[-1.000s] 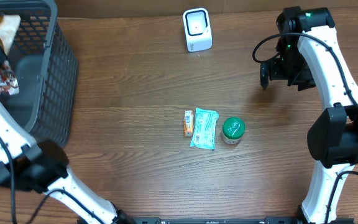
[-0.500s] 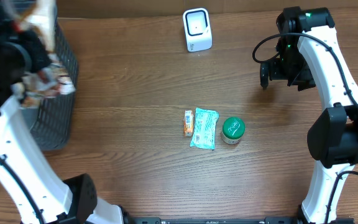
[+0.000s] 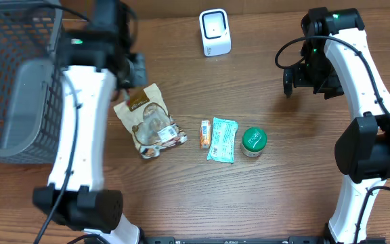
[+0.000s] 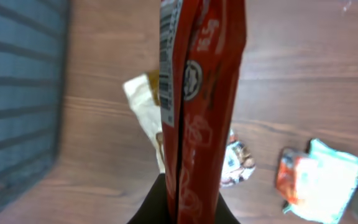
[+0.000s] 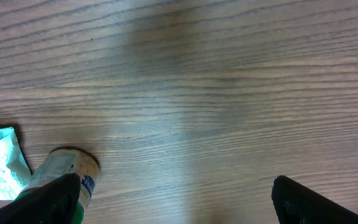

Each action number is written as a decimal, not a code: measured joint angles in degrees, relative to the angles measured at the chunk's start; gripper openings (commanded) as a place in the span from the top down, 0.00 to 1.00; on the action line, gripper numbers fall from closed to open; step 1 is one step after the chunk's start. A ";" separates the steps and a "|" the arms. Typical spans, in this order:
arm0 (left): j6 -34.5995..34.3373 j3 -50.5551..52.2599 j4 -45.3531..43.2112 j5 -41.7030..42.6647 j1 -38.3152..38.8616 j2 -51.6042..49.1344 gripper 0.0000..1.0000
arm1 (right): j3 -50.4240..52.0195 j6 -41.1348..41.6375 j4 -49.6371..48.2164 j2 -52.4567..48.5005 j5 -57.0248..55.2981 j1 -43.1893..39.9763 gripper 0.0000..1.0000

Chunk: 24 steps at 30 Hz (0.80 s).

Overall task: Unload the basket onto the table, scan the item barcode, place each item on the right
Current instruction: 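Lower the snack bag onto the table left of the orange pack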

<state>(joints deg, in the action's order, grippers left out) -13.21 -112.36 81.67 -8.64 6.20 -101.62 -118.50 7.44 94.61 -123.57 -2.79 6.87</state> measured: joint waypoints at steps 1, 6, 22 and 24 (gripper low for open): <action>-0.33 3.23 -1.84 -0.11 0.46 -0.17 0.96 | 0.02 0.00 0.00 0.00 0.00 0.00 0.00; -1.70 16.87 -9.97 1.55 1.60 -0.68 0.85 | 0.02 0.00 -0.04 0.00 0.00 0.00 0.00; -4.87 36.72 -27.50 3.72 1.60 -0.68 0.00 | 0.02 -0.02 0.02 0.00 0.00 0.02 0.00; -4.90 36.74 -27.56 4.63 1.60 -0.68 0.00 | 0.02 -0.04 -0.02 0.00 -0.02 0.02 0.00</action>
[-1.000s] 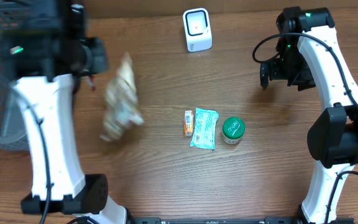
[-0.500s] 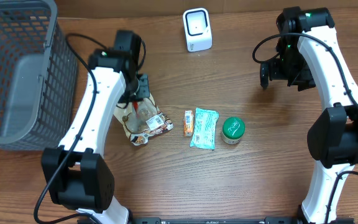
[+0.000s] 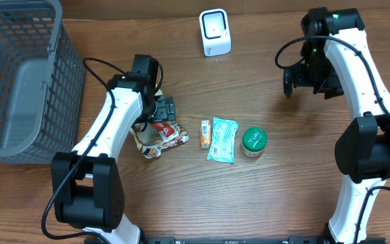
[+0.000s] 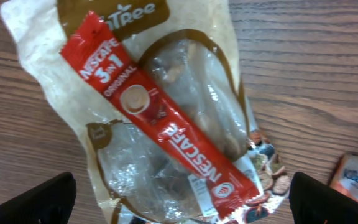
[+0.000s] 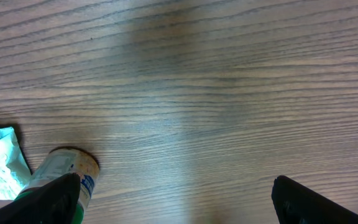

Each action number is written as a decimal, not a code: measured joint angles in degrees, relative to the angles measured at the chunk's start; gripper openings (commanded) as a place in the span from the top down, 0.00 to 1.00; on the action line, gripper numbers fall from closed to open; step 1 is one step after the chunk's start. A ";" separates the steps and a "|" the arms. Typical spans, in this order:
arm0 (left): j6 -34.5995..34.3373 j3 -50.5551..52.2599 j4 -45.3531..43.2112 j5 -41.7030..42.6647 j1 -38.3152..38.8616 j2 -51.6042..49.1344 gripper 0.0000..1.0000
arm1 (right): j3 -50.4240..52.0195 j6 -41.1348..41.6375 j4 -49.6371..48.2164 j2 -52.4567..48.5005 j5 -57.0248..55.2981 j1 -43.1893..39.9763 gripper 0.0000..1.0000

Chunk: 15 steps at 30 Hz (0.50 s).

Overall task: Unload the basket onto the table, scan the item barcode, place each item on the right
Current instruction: 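Lower the snack bag onto the table left of the orange pack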

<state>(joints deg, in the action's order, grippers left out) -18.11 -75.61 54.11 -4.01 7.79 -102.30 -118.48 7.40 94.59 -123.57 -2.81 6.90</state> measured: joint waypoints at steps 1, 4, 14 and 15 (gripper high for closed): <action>0.02 0.00 0.11 0.66 0.00 0.00 0.00 | 0.00 0.02 0.02 0.00 0.04 -0.02 0.00; 0.02 0.68 -0.02 2.45 0.00 0.00 0.00 | 0.00 0.02 0.00 0.00 0.02 0.00 0.00; -0.07 12.11 -9.25 2.21 0.00 0.00 0.00 | 0.00 0.02 0.00 0.00 0.02 0.00 0.00; 0.35 12.26 -9.38 1.73 0.00 0.00 0.00 | 0.00 0.02 0.00 0.00 0.00 0.00 0.00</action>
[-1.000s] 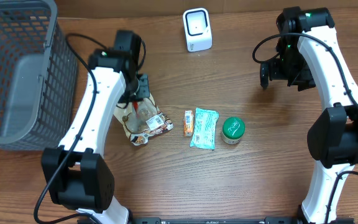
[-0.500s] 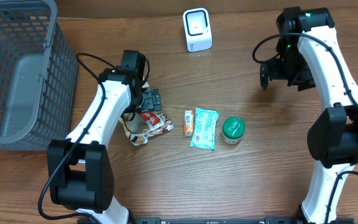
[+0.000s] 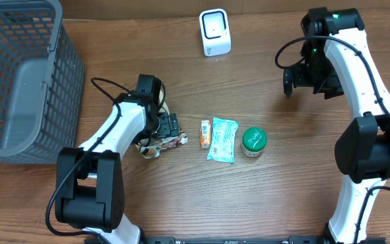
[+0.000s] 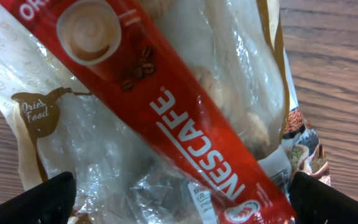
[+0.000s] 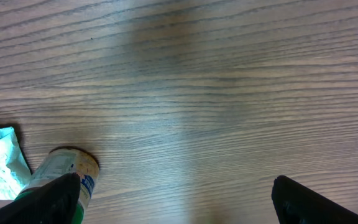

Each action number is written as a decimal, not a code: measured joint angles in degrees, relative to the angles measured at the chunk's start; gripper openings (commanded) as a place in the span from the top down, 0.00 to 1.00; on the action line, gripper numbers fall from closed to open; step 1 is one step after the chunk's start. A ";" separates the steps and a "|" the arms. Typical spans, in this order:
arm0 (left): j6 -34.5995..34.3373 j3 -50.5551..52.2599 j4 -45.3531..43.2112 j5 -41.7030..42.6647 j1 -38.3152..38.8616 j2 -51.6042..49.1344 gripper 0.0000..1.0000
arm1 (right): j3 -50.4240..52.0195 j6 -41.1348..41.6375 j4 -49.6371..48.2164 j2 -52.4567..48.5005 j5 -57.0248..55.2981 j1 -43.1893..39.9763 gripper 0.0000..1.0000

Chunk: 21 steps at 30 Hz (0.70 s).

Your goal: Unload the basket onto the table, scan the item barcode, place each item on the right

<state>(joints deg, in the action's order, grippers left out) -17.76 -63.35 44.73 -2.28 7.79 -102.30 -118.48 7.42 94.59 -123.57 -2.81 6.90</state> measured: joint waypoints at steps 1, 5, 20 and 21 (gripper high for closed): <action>0.61 0.00 -0.15 -0.81 0.00 0.00 0.00 | 0.00 0.00 0.02 0.00 0.04 -0.02 0.00; 4.52 -0.04 -0.02 -4.98 0.00 0.00 0.00 | 0.00 0.00 0.00 0.00 0.02 0.00 0.00; 10.43 -16.31 13.33 -6.34 0.00 0.20 0.00 | 0.00 0.00 0.02 0.00 0.02 -0.02 0.00; 10.23 -18.03 14.71 -5.95 0.00 0.28 0.00 | 0.00 0.02 0.04 0.00 0.04 -0.02 0.00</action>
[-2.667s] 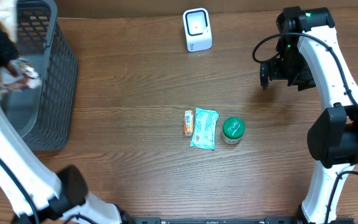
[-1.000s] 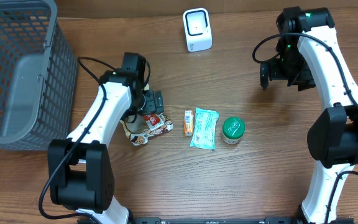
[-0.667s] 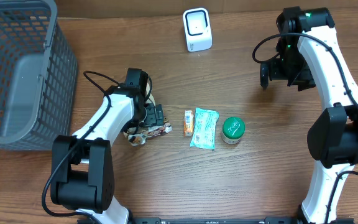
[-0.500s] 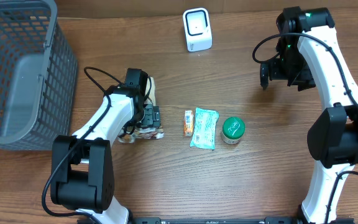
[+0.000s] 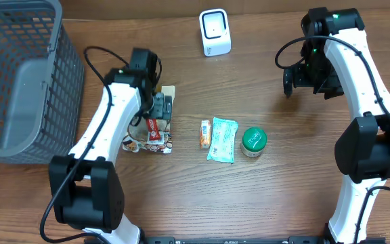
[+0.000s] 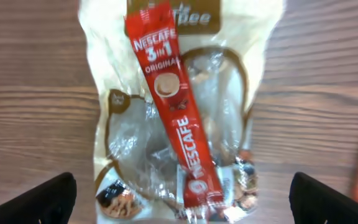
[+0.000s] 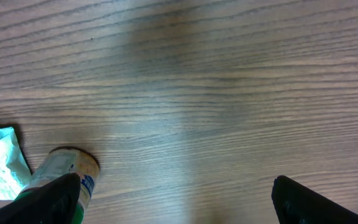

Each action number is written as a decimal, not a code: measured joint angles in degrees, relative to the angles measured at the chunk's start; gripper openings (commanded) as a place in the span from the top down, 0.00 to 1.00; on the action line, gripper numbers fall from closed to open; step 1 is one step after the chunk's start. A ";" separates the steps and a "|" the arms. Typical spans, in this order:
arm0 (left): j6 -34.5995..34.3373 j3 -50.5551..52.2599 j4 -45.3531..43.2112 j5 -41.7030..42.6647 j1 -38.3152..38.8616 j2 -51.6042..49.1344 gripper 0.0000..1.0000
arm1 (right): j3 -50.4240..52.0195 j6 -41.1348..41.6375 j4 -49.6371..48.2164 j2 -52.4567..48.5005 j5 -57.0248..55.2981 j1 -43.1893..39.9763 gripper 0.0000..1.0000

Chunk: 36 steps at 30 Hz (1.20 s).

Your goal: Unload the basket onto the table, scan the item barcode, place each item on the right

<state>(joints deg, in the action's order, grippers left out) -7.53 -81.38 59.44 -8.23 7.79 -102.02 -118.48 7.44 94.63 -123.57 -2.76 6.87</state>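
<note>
A red Nescafe stick (image 6: 180,142) lies lengthwise on top of a clear snack bag (image 6: 129,149) with a brown label. Seen from overhead, stick (image 5: 153,126) and bag (image 5: 141,139) lie left of centre. My left gripper (image 6: 182,204) hovers open above them, its fingertips (image 6: 42,199) wide apart and touching neither; overhead shows the left gripper (image 5: 160,107) over the bag's far end. The white scanner (image 5: 215,32) stands at the back middle. Over bare table at the right, my right gripper (image 5: 302,80) is open and empty, as the right wrist view of the right gripper (image 7: 182,199) confirms.
A grey mesh basket (image 5: 19,81) fills the left back corner. A small orange packet (image 5: 205,133), a teal packet (image 5: 222,139) and a green-lidded can (image 5: 254,140) lie in a row mid-table. The can (image 7: 64,174) also shows beside my right gripper's left finger.
The left gripper was low and close over the stick and bag; now it is farther off. The bag with the stick has turned and sits a little more to the left. The right arm has not moved.
First my left gripper held the red stick up, near the basket. Then the stick lay on the snack bag with the gripper open above it. The gripper was then closer to the bag, and now it is drawn back with the bag turned.
</note>
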 measured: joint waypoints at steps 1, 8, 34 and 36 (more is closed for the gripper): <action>-0.37 -2.01 1.44 0.35 0.00 0.13 0.00 | 0.00 -0.02 -0.04 0.00 0.00 0.00 0.00; -5.95 -8.41 3.10 1.40 -2.25 1.09 0.00 | 0.00 -0.02 -0.04 0.00 0.00 0.02 0.00; -8.66 -8.57 3.17 1.57 -5.64 1.18 0.00 | 0.00 0.31 -7.69 0.00 5.33 0.02 0.11; -8.63 -8.57 3.17 1.57 -5.64 1.18 0.00 | 0.00 0.04 -5.88 0.02 7.91 0.02 0.33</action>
<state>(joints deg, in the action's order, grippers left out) -16.16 -89.95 62.61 -6.66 2.15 -100.84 -118.48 7.49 88.75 -123.55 5.15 6.90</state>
